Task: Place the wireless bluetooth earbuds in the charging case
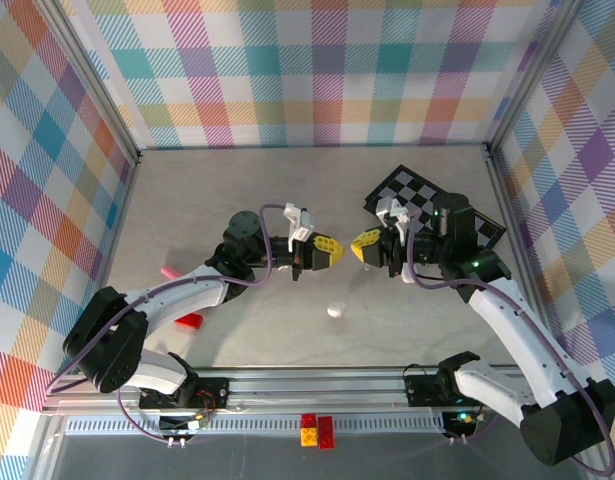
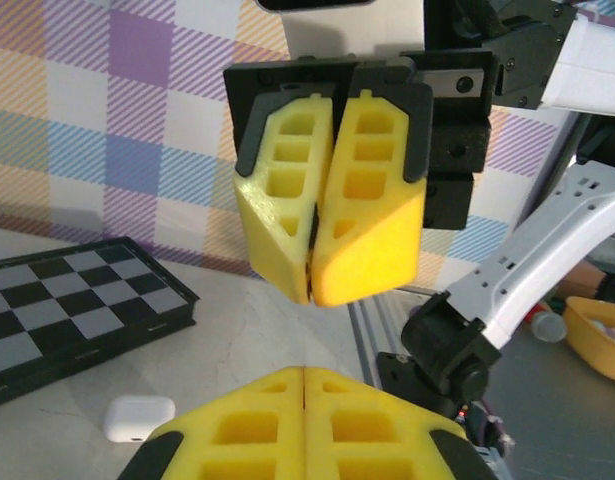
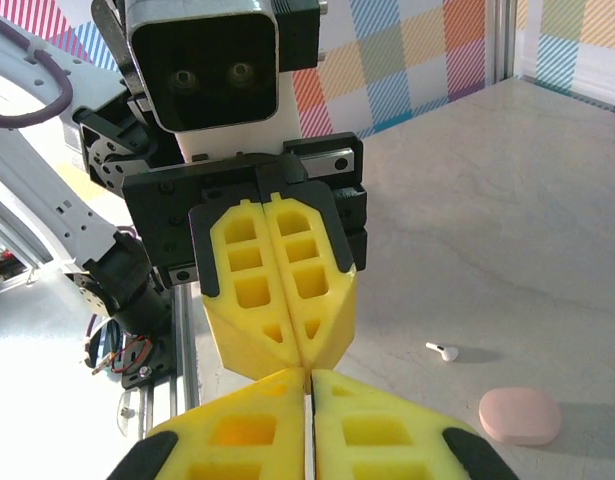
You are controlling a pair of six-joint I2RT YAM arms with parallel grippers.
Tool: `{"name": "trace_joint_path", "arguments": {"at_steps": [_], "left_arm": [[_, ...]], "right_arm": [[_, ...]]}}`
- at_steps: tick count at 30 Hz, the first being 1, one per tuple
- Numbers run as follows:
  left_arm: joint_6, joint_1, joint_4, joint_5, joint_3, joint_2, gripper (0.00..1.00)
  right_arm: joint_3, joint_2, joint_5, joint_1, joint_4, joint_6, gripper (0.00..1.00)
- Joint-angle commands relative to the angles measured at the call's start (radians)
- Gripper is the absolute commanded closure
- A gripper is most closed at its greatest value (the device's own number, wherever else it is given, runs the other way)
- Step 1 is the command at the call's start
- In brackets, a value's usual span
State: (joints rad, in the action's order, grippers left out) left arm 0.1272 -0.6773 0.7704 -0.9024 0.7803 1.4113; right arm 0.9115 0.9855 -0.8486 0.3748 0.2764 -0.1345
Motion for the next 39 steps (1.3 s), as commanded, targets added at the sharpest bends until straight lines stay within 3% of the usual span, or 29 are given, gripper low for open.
{"name": "trace_joint_path", "arguments": {"at_steps": [1,2,4,7,12,17,22,26,32,39], "left_arm": [[0.015,0.016,0.038,0.03,0.0,0.046,1.0],[0.023,0.021,0.046,0.042,-0.005,0.058,0.99],[0.054,0.038,0.123,0.08,-0.035,0.076,0.64],[0.071,0.07,0.192,0.118,-0.077,0.09,0.3],[0.034,0.101,0.221,0.207,-0.135,0.09,0.13],[0.066,0.142,0.34,0.273,-0.196,0.103,0.06],[0.121,0.194,0.464,0.323,-0.26,0.11,0.04],[0.131,0.235,0.472,0.345,-0.295,0.087,0.03],[0.09,0.267,0.385,0.358,-0.311,0.014,0.0],[0.094,0.303,0.341,0.369,-0.323,-0.035,0.0]], "right_arm": [[-0.021,0.007,0.026,0.001,-0.032,0.054,0.82],[-0.024,0.011,0.076,0.001,-0.036,0.093,0.77],[-0.036,0.026,0.229,0.001,-0.059,0.204,0.64],[-0.077,0.046,0.356,0.001,-0.076,0.338,0.44],[-0.115,0.083,0.443,0.006,0.043,0.519,0.31],[-0.17,0.068,0.536,0.115,0.182,0.657,0.24],[-0.208,0.069,0.659,0.282,0.342,0.693,0.19],[-0.206,0.102,0.781,0.458,0.423,0.74,0.18],[-0.159,0.257,0.875,0.678,0.439,0.716,0.16],[-0.023,0.503,0.965,0.823,0.52,0.705,0.16]]}}
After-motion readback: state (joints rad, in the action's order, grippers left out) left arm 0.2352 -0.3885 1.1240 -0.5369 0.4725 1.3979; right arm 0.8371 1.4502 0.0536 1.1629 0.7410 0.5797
